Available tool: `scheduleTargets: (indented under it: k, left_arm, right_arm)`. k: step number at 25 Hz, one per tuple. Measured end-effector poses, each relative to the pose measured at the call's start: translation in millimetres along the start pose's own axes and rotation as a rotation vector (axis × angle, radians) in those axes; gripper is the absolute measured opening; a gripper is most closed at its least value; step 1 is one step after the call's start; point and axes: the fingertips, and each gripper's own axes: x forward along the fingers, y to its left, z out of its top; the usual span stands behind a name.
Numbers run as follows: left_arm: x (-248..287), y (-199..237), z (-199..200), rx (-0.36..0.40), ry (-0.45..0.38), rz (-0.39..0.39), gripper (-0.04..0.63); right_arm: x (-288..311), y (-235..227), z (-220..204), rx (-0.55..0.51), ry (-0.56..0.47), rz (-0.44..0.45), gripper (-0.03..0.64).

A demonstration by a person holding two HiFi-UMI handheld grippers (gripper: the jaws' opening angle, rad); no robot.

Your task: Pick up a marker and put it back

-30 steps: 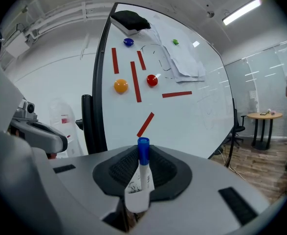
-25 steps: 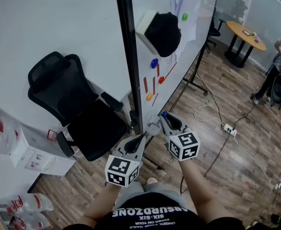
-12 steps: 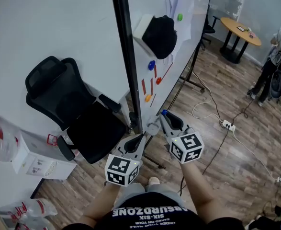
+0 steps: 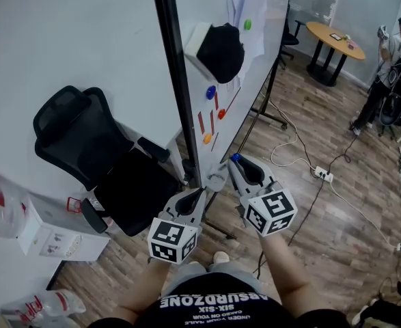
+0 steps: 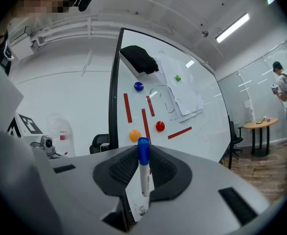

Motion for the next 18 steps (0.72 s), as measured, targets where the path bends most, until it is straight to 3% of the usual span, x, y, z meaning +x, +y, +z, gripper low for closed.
scheduleTargets:
  k: [18]
  left_arm:
    - [-15,-6,5,-0.018,-0.029,-0.039,0.008]
  right_arm:
    - [-37,24,21,-0.006,-0.043,-0.014,0.063]
